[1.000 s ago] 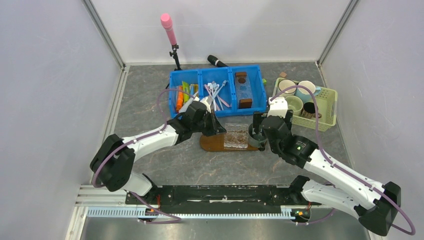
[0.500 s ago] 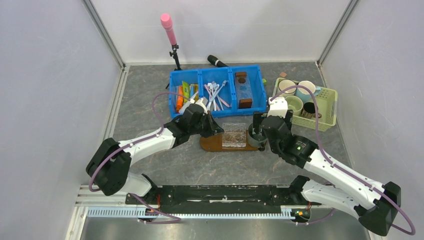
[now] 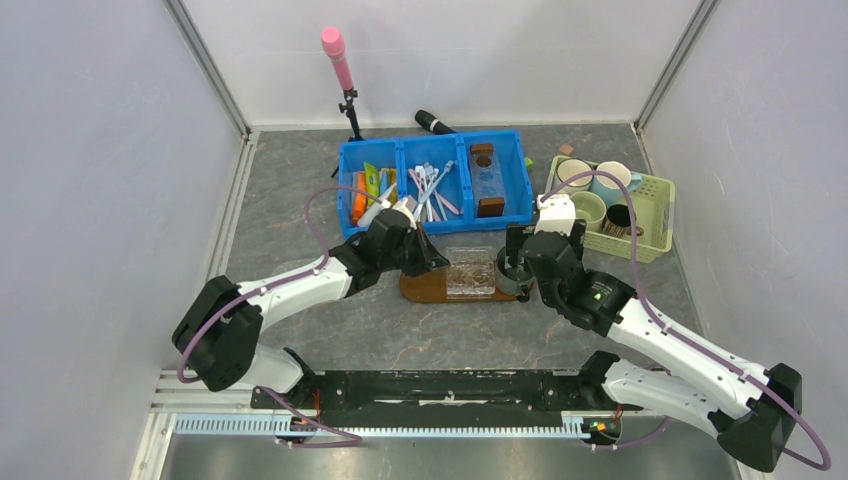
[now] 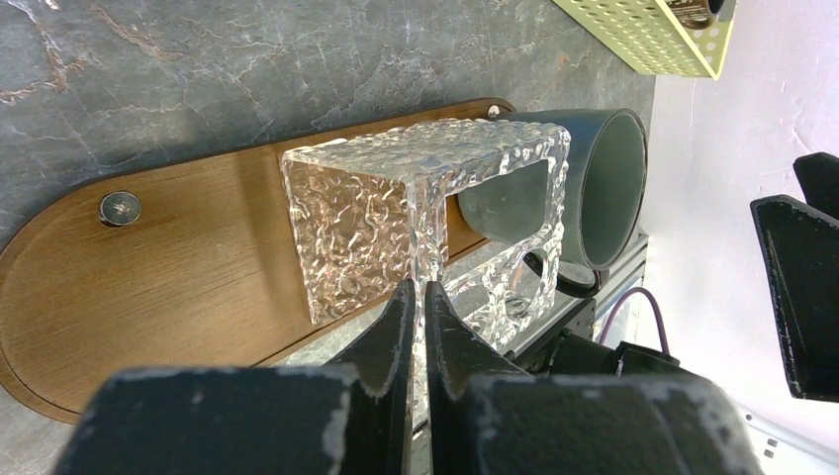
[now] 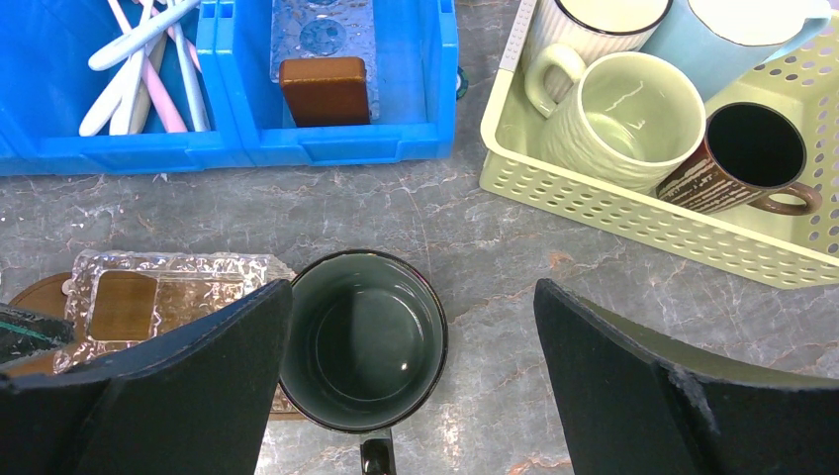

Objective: Prepare toiletry sets of a toothbrush and toothpaste on the tray

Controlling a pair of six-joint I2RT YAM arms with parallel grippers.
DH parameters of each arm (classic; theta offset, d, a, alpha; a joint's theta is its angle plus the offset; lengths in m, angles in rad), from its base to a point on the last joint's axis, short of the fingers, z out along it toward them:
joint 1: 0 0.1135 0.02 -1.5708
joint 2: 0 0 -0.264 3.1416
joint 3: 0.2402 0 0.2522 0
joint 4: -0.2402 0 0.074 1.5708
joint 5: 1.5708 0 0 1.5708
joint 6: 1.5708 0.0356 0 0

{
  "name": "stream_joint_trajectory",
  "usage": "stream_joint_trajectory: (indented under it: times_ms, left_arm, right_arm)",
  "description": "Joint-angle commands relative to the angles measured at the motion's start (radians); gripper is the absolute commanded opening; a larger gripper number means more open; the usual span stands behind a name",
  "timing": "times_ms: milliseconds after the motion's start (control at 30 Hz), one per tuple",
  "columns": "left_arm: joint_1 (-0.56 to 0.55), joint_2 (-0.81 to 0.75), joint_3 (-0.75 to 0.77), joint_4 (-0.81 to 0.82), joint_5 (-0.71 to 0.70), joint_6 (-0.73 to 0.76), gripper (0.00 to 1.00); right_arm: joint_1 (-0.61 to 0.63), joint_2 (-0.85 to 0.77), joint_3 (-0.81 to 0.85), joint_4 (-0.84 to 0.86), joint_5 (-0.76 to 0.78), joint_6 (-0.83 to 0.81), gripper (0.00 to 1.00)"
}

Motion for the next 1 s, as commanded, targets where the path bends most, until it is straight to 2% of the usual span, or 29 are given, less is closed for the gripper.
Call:
stream_joint_trajectory:
  times_ms: [0, 333, 967]
  left_arm:
    - [-0.015, 0.000, 0.000, 0.037, -0.028, -0.040, 0.10]
    - [-0.019, 0.008, 0.001, 0.050, -0.027, -0.044, 0.20]
    - [-0.032, 0.029, 0.024, 0.059, -0.014, -0.037, 0.22]
  right_arm:
    - [-0.002, -0.002, 0.044, 0.015, 0.000, 0.002, 0.98]
    - [-0.002, -0.003, 0.045, 0.015, -0.002, 0.001, 0.98]
    - [-0.002, -0.015, 0.039, 0.015, -0.007, -0.005, 0.98]
